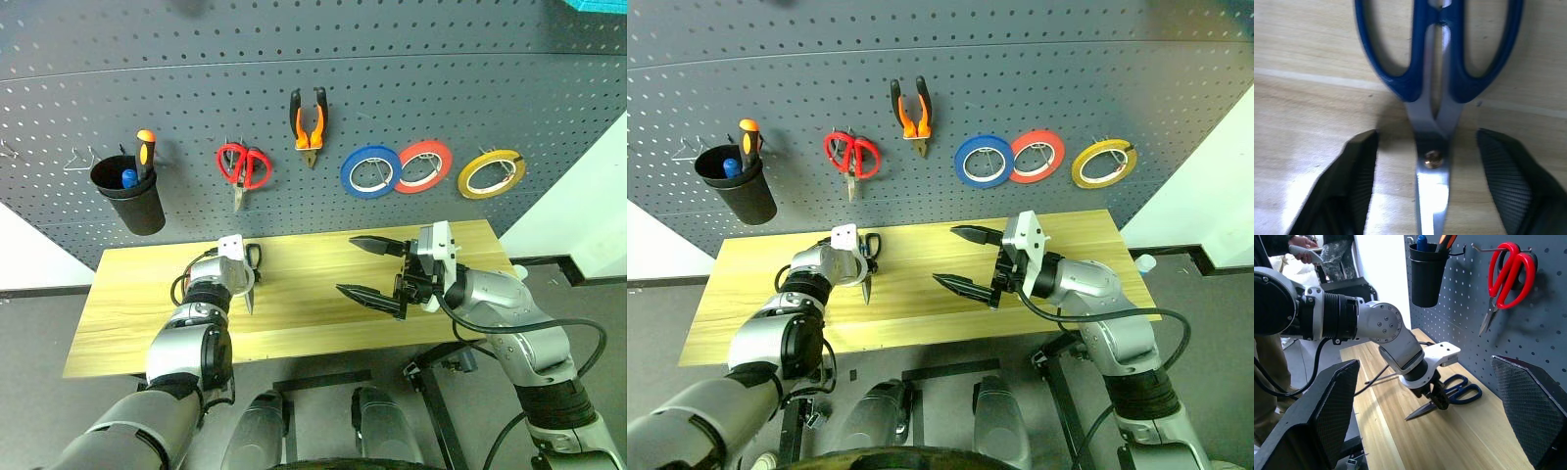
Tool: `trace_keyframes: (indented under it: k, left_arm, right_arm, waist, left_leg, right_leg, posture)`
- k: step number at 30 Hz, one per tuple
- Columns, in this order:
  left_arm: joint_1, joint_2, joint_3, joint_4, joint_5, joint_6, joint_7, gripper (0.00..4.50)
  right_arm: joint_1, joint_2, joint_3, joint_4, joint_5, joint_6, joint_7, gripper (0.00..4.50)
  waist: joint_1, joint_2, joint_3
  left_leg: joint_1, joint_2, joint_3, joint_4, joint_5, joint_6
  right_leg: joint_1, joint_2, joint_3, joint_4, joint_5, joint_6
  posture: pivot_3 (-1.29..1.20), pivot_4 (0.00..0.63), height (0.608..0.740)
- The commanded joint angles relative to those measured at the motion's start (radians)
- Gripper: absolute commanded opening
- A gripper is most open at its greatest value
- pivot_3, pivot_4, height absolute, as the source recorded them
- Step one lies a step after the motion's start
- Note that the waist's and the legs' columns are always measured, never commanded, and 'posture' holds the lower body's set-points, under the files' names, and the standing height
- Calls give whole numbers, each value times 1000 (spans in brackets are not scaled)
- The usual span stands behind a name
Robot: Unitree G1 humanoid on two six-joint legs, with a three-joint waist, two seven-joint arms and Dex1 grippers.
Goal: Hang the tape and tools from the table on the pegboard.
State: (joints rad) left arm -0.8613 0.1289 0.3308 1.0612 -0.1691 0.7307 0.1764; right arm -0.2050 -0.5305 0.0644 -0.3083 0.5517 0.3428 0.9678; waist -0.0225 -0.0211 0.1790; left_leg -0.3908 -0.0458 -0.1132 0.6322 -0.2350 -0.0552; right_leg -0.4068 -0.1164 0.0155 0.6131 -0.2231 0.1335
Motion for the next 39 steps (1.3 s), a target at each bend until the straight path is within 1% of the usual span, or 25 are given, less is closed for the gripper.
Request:
trace_keyframes:
  k: [1, 2, 3, 4, 7, 13, 19, 24, 26, 28, 32, 39]
  left_arm:
    - [-29, 18, 8, 26, -12, -39, -9, 1809]
    - [-31, 20, 10, 35, -14, -45, -9, 1557]
    - [-32, 22, 9, 42, -15, -50, -9, 1171]
    - [-33, 24, 8, 49, -15, -54, -9, 887]
    - [-34, 27, 10, 63, -21, -63, -5, 543]
    - [-39, 35, 5, 74, -22, -56, -9, 491]
    - [-22, 44, -5, 26, -22, -20, -28, 491]
    - [123, 45, -25, -285, -44, 170, -65, 491]
    - [239, 41, -37, -503, -64, 288, -82, 491]
    - [334, 40, -47, -669, -74, 372, -90, 491]
    - [424, 35, -43, -814, -88, 413, -108, 491]
    - [485, 29, -15, -927, -117, 439, -145, 491]
  right_arm:
    - [0, -8, -13, -38, 0, -9, -1, 4500]
    - [0, -8, -13, -37, 0, -9, -1, 4500]
    - [0, -8, -13, -36, -1, -9, 0, 4500]
    - [-1, -8, -13, -36, 0, -9, 0, 4500]
    - [0, -11, -15, -35, -1, -10, 1, 4500]
    - [0, -12, -16, -30, -2, -12, 3, 4500]
    - [0, -10, -9, -27, -9, -16, 7, 4500]
    - [3, -6, -10, -30, -14, -18, 7, 4500]
    - [4, -5, -10, -29, -14, -18, 8, 4500]
    - [2, -2, -7, -25, -14, -19, 10, 4500]
    - [-8, 8, 6, -10, -18, -24, 18, 4500]
    - [-28, 15, 12, 12, -22, -28, 32, 4500]
  waist:
    - [0, 0, 0]
    - [1, 0, 0]
    - [1, 0, 0]
    - [1, 0, 0]
    - [1, 0, 0]
    - [1, 0, -1]
    - [1, 0, -1]
    - [-20, 0, -1]
    - [-27, 0, -1]
    - [-33, 0, -1]
    - [-22, 0, -1]
    - [-17, -1, -2]
  left_leg:
    - [0, 0, 0, 0, 0, 0]
    - [0, 0, 0, 0, 0, 0]
    - [0, 0, 0, 0, 0, 0]
    - [0, 0, 0, 0, 0, 0]
    - [0, 0, 0, 0, 0, 0]
    - [1, 0, 0, 0, 0, 0]
    - [1, 0, 0, 0, 0, 0]
    - [1, 0, 0, 0, 0, 0]
    - [1, 0, 0, 0, 0, 0]
    - [1, 0, 0, 0, 0, 0]
    - [2, 0, 0, 0, 1, -1]
    - [2, 0, 0, 2, 1, -1]
  right_leg:
    - [0, 0, 0, 0, 0, 0]
    - [0, 0, 0, 0, 0, 0]
    - [0, 0, 0, 0, 0, 0]
    - [0, 0, 0, 0, 0, 0]
    - [1, 0, 0, 0, 0, 0]
    - [1, 0, 0, 0, 1, 0]
    - [1, 0, 0, 0, 1, 0]
    - [1, 0, 0, 0, 1, 0]
    - [1, 0, 1, 1, 1, 0]
    - [0, 0, 2, 1, 1, 0]
    - [0, 0, 2, 3, 1, -1]
    - [2, 0, 2, 2, 2, -2]
  posture:
    - [-103, 119, 740]
    - [-103, 118, 740]
    - [-104, 117, 740]
    - [-105, 117, 740]
    - [-106, 114, 740]
    - [-105, 111, 740]
    - [-101, 107, 740]
    - [-99, 107, 740]
    - [-94, 107, 740]
    - [-85, 108, 740]
    - [-65, 108, 740]
    - [-53, 107, 740]
